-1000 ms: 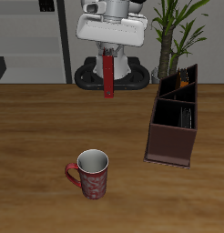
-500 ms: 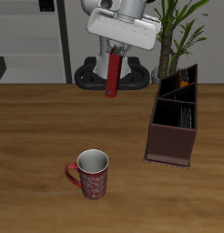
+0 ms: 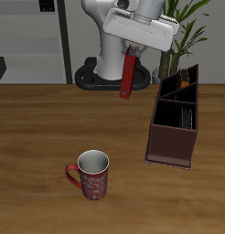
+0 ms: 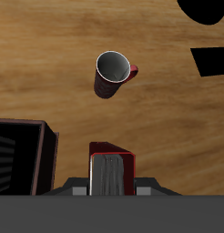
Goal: Place the orange book into the left desk caddy's left compartment and place the striped book into the left desk caddy's right compartment and place the red book into the left desk caddy's right compartment
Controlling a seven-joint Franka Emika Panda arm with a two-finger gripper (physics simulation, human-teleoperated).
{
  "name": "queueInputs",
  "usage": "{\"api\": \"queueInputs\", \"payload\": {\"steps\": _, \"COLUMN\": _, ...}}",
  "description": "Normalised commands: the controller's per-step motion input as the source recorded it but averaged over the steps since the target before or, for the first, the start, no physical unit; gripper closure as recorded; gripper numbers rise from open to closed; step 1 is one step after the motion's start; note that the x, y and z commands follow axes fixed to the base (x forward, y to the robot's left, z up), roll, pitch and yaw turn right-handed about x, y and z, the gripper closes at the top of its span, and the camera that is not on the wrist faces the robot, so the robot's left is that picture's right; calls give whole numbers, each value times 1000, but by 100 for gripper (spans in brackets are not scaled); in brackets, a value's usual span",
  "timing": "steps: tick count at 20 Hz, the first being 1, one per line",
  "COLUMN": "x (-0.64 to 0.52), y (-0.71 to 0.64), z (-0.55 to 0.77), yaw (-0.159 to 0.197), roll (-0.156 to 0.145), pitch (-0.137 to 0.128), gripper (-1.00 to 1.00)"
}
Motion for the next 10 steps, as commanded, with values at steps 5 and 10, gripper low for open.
{"api": "queueInputs", "payload": {"steps": 5, "x": 26, "y": 325, "z": 106, "yaw": -6, "roll": 30, "pitch": -1, "gripper": 100}}
{"api": "queueInputs", "payload": {"steps": 10, "x": 39, "y": 117, "z": 132, "yaw": -26, "roll": -4, "pitch": -10, "gripper": 100}}
